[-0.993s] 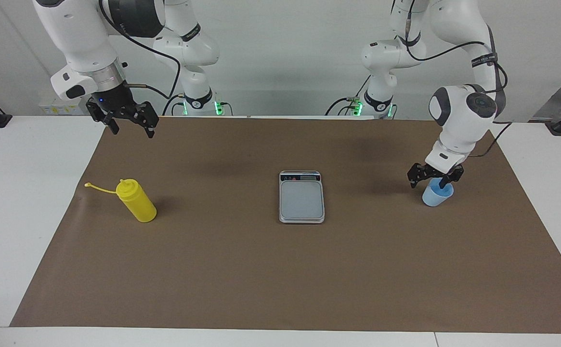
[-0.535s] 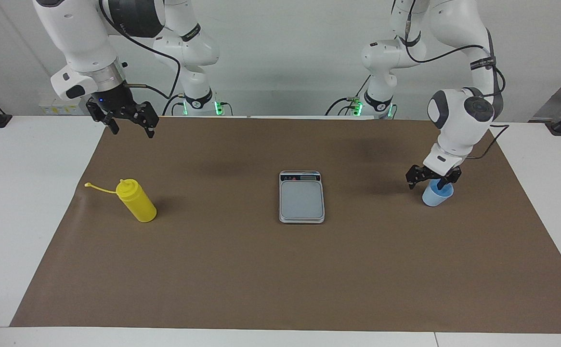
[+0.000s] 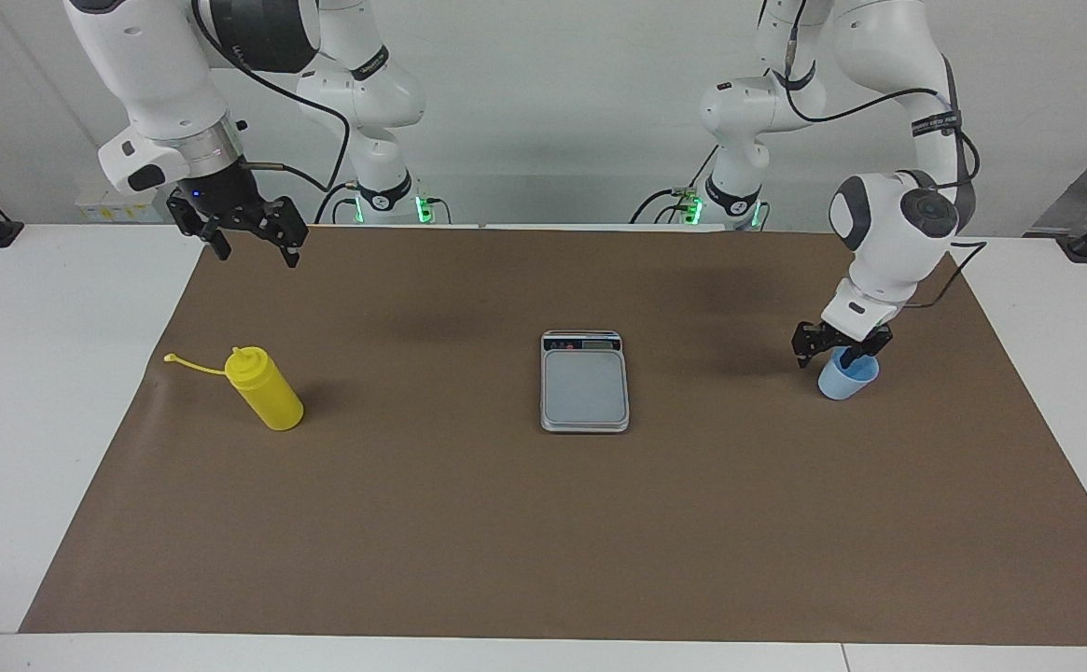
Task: Pour seasoning into cup on scale with both arms
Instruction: 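Close the left gripper on the light-blue cup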
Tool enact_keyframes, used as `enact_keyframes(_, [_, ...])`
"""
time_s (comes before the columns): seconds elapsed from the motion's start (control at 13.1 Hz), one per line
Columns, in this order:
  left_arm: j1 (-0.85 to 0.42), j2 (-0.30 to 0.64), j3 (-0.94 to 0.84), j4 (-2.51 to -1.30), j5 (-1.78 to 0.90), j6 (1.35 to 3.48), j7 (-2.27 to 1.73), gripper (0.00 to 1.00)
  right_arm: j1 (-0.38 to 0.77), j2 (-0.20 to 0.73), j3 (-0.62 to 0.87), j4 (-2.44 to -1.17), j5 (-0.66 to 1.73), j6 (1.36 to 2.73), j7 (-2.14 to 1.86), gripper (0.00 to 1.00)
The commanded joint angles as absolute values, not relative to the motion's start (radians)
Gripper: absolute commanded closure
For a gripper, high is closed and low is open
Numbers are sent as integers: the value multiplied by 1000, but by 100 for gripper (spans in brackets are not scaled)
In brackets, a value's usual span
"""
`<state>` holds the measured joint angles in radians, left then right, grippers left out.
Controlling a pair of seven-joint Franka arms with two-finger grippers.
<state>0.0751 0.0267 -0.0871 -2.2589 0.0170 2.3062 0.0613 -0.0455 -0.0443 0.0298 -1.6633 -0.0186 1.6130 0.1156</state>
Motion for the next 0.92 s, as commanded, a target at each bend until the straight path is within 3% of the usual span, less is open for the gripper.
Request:
enact_keyframes(0.0, [91, 17, -94, -2283, 31, 2333, 80, 48, -58, -64, 35, -1684, 2, 1620, 95, 0])
enact_keyframes(0.46, [89, 18, -94, -2281, 31, 2335, 78, 85, -58, -64, 35, -1684, 2, 1620, 95, 0])
enact_keyframes(0.84, [84, 23, -95, -2273, 32, 2335, 77, 91, -58, -64, 35, -1684, 2, 1618, 95, 0])
